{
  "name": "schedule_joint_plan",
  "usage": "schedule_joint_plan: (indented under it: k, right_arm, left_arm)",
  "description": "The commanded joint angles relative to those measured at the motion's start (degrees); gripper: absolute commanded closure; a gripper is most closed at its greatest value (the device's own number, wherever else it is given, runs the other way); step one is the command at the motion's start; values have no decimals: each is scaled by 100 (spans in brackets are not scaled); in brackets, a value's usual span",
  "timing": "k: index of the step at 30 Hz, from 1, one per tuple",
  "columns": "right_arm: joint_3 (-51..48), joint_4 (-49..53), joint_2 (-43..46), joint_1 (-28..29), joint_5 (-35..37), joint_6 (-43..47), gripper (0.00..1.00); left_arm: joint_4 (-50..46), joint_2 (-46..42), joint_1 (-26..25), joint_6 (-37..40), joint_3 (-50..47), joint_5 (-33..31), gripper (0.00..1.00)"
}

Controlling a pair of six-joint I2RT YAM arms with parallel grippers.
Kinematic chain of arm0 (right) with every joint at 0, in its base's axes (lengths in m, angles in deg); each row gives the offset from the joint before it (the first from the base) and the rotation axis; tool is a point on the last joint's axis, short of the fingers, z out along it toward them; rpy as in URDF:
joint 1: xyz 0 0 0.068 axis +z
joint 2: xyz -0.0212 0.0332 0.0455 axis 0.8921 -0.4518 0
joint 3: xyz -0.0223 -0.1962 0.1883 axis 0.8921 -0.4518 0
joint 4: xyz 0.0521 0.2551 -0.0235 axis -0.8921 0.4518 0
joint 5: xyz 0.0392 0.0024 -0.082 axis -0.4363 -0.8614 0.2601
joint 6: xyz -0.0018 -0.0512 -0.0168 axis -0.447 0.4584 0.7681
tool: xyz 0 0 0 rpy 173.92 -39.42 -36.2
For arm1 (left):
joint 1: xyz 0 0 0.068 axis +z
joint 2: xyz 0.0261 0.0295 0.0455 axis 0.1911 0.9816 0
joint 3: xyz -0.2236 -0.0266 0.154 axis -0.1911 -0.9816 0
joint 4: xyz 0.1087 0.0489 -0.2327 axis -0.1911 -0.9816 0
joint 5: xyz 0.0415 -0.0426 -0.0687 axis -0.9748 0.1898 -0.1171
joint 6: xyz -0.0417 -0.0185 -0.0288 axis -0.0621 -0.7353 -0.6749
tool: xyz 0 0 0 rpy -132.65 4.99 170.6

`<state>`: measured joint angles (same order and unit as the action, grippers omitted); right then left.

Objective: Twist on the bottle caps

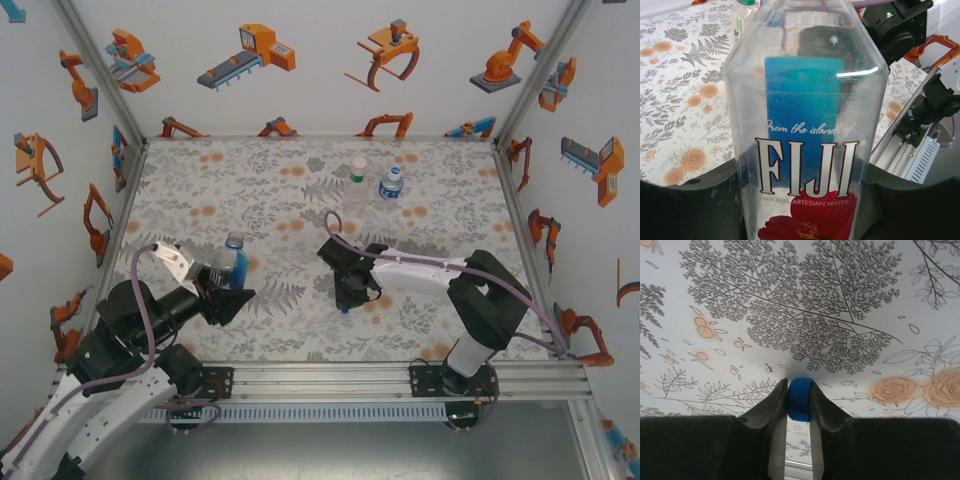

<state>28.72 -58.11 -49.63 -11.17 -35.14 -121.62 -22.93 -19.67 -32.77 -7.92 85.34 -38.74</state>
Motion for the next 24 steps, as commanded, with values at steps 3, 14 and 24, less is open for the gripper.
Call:
schedule_joint_plan:
  k: [3,14,24]
  right_arm:
    - [-302,-1075,343,-169,-427,-126,80]
    - [-2525,-4373,850,-1284,-1433,-1237,72]
    - [-1811,-1057,1825,-1393,-174,-527,57]
  left_arm:
    - [14,-48,32,-25,-24,-63,100]
    - [-41,-35,31,-9,18,-96,100]
    - [3,-48,36,-42,-62,-114,100]
